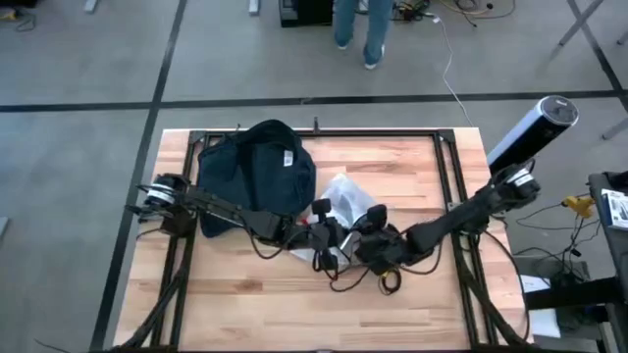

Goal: Unpack backpack
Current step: Put the black pen into the white zipper pouch, then close the white zipper pouch

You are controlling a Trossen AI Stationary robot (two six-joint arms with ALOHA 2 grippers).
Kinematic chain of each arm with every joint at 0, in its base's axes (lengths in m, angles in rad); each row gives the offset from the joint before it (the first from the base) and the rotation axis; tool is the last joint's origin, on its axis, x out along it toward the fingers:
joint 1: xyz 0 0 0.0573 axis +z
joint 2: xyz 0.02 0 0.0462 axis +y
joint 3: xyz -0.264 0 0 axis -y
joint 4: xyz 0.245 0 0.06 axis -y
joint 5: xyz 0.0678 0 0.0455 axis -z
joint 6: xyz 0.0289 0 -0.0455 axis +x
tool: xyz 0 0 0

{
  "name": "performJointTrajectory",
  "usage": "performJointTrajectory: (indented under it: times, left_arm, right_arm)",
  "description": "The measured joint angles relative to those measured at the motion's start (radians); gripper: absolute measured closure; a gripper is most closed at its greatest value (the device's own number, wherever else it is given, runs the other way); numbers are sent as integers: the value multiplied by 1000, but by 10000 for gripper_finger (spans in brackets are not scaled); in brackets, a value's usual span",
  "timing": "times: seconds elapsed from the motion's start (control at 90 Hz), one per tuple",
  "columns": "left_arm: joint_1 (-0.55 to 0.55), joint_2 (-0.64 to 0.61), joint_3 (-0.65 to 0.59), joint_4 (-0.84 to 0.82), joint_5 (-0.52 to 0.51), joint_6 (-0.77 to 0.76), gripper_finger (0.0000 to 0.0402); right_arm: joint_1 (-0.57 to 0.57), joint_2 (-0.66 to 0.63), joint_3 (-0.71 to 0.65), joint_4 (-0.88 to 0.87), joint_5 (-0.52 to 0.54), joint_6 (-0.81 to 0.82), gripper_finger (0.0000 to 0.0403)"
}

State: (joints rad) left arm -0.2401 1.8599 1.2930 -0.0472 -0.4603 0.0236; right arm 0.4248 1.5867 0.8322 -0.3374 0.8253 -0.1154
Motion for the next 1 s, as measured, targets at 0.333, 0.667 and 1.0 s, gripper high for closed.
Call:
performJointTrajectory:
  times: [0.333,0.667,1.0]
  left_arm:
    - [-2,0,0,-42,61,-40,402]
    - [-4,0,0,-51,61,-72,402]
    - [-5,0,0,-56,61,-86,402]
  right_arm:
    - [-51,171,48,44,157,-230,371]
    - [-50,113,55,67,136,-225,265]
    - [19,-36,51,-67,-317,75,230]
